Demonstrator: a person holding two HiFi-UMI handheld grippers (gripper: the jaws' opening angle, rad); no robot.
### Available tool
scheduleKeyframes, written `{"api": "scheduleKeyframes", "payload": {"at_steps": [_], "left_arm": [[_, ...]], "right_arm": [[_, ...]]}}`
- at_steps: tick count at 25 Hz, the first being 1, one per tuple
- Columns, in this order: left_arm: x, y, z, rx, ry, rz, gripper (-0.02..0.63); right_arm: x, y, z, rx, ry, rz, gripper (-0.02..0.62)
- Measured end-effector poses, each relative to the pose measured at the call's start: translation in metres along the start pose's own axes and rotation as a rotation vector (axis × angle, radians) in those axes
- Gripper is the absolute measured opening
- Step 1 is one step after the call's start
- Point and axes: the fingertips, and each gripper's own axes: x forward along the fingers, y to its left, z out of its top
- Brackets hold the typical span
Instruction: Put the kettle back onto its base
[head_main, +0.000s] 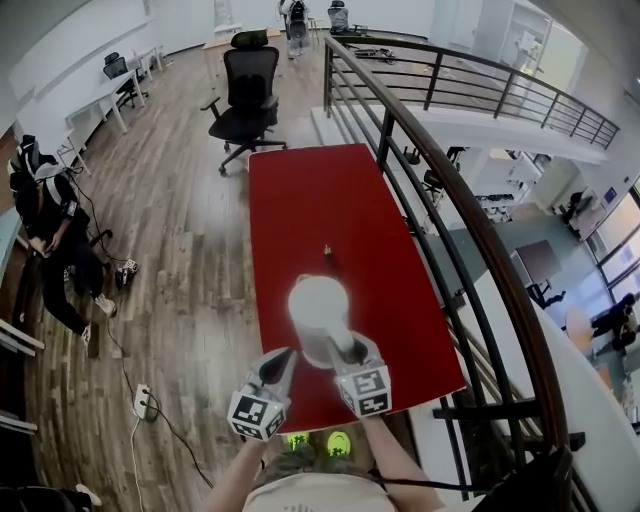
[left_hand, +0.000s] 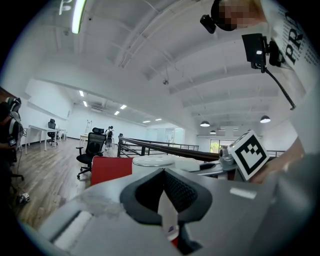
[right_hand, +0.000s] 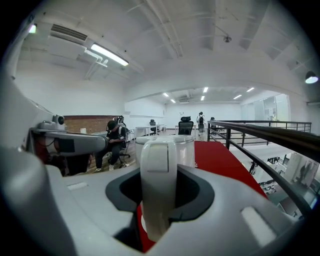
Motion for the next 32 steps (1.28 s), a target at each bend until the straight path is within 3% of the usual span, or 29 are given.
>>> {"api": "scheduleKeyframes", "payload": {"at_steps": [18,32], "left_arm": [[-0.004,-0.015,-0.006,0.002,0.015,-0.053,-0.008],[-0.006,-0.015,-0.008,-0.008,0.015,-0.038,-0.008]], "right_arm": [[-0.019,0.007,-0.011,0.016,-0.025,-0.042,0.124],[-0.029,0.014,-0.016,0.038,-0.048,-0.090,0.127]]}}
